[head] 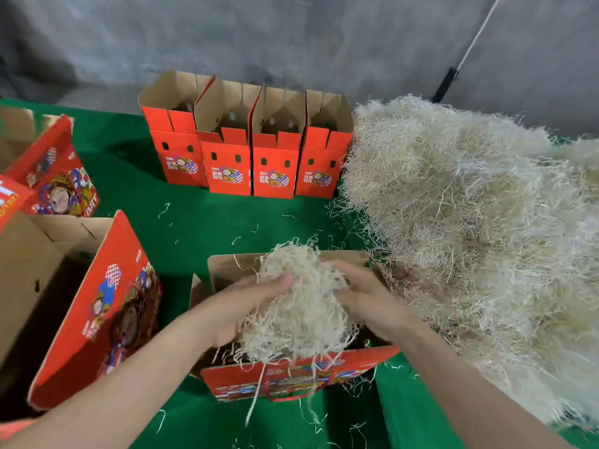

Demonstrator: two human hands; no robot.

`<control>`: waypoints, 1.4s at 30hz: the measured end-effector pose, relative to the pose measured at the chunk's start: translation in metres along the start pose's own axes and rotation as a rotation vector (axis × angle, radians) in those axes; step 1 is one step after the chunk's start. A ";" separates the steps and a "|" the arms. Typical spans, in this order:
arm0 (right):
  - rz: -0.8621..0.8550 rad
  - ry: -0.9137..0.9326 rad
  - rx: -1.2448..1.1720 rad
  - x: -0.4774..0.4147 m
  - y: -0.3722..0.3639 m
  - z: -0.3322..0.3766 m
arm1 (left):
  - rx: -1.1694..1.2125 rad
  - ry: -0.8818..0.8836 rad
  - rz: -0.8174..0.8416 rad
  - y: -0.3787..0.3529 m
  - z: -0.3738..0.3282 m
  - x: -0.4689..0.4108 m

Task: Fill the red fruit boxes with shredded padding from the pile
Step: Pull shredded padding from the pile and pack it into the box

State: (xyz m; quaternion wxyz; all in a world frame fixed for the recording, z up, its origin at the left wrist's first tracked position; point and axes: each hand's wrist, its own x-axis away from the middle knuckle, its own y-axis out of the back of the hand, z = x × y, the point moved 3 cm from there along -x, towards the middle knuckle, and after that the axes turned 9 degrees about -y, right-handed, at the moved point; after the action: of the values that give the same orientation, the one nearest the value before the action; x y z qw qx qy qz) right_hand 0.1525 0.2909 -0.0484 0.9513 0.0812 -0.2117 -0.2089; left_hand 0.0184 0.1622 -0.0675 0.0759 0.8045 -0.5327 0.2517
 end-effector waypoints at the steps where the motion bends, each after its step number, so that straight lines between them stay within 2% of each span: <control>1: 0.041 0.034 0.096 -0.002 -0.011 0.000 | -0.050 -0.009 -0.012 -0.009 0.003 -0.003; 2: 0.038 0.077 0.194 -0.004 -0.017 0.000 | -0.097 -0.007 -0.044 -0.012 0.006 -0.007; 4: -0.079 0.121 0.273 -0.006 -0.009 0.000 | -0.155 -0.037 -0.122 -0.008 0.006 -0.012; 7: -0.316 0.061 0.222 -0.003 0.038 -0.006 | -0.125 -0.119 -0.181 0.019 0.004 -0.010; 9: -0.409 0.001 0.130 -0.002 0.061 -0.012 | -0.079 -0.140 -0.242 0.031 0.000 -0.005; 11: -0.355 -0.067 -0.086 -0.003 0.070 -0.018 | -0.070 -0.185 -0.314 0.033 -0.004 -0.002; 12: -0.249 -0.091 -0.171 -0.003 0.069 -0.018 | -0.080 -0.198 -0.324 0.033 -0.003 -0.005; 14: 0.021 -0.108 -0.137 -0.004 0.059 -0.013 | -0.101 -0.252 -0.325 0.027 -0.004 -0.007; 16: 0.161 -0.119 0.003 -0.008 0.035 -0.010 | -0.130 -0.266 -0.253 0.010 -0.005 -0.008; 18: 0.125 -0.102 0.075 -0.015 0.008 -0.011 | -0.116 -0.243 -0.149 -0.008 -0.002 -0.014; 20: 0.027 -0.036 0.101 -0.020 -0.002 -0.010 | -0.101 -0.197 -0.127 -0.014 -0.002 -0.015; 23: -0.149 -0.041 0.271 -0.013 0.028 -0.011 | -0.184 -0.203 -0.199 0.003 -0.006 -0.008; 26: -0.302 -0.103 0.248 -0.001 0.063 -0.018 | -0.212 -0.244 -0.291 0.026 -0.007 0.000; 28: -0.251 -0.056 0.243 0.003 0.066 -0.016 | -0.262 -0.254 -0.275 0.024 -0.007 0.001; 30: -0.021 -0.010 0.128 0.001 0.052 -0.009 | -0.330 -0.256 -0.188 0.008 -0.007 -0.003; 32: 0.106 -0.018 0.226 -0.007 0.031 -0.004 | -0.341 -0.276 -0.109 -0.011 -0.009 -0.007; 34: 0.073 0.001 0.298 -0.015 0.015 -0.005 | -0.270 -0.223 -0.063 -0.018 -0.011 -0.008; 38: -0.054 -0.031 0.178 -0.014 0.022 -0.013 | -0.154 -0.122 0.317 -0.002 -0.009 0.001; 40: -0.059 -0.072 0.174 -0.013 0.030 -0.018 | -0.313 -0.107 0.297 0.008 -0.004 0.003; 42: -0.057 -0.049 0.144 -0.012 0.038 -0.021 | -0.561 -0.168 0.088 0.021 -0.005 0.001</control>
State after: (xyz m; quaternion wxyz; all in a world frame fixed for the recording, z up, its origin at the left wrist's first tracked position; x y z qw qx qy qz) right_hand 0.1657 0.3320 -0.0622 0.9312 0.1503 -0.2470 -0.2219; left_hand -0.0017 0.1545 -0.0661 0.2399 0.7461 -0.6204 0.0299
